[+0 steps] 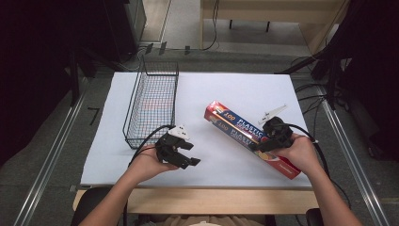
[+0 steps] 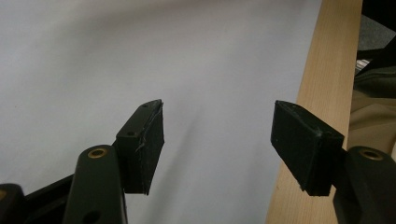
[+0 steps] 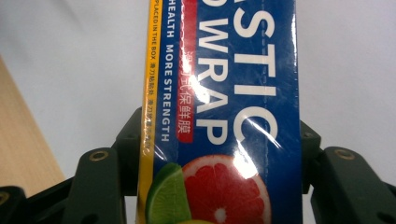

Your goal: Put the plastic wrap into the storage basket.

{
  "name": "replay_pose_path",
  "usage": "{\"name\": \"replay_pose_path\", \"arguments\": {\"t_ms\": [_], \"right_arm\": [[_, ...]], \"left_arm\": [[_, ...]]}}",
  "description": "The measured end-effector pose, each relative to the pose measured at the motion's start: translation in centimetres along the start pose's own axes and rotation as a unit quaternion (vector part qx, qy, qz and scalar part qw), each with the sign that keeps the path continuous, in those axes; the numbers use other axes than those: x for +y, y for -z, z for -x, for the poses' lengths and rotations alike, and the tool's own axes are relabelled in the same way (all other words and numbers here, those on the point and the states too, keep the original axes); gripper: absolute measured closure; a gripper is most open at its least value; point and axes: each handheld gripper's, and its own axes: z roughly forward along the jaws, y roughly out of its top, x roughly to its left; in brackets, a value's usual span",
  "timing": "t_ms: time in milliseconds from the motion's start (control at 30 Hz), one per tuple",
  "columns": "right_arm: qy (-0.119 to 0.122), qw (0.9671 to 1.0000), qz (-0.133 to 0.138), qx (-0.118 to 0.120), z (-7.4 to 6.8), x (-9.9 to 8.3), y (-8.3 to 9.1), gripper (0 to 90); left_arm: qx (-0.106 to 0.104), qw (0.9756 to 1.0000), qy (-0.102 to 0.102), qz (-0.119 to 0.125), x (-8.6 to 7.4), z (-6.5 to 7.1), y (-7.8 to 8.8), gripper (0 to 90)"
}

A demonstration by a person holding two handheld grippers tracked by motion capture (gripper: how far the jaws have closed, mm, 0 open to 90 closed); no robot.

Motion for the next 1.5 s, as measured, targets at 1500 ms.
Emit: {"name": "replay_pose_path", "arguments": {"t_ms": [1500], "right_arm": [[0.245,0.9635,-0.037,0.102,-7.2,0.5,-1.3,41.6]], "left_arm": [[-0.006,0.9943,-0.104,-0.021,3.9,3.0,1.1,25.8]]}}
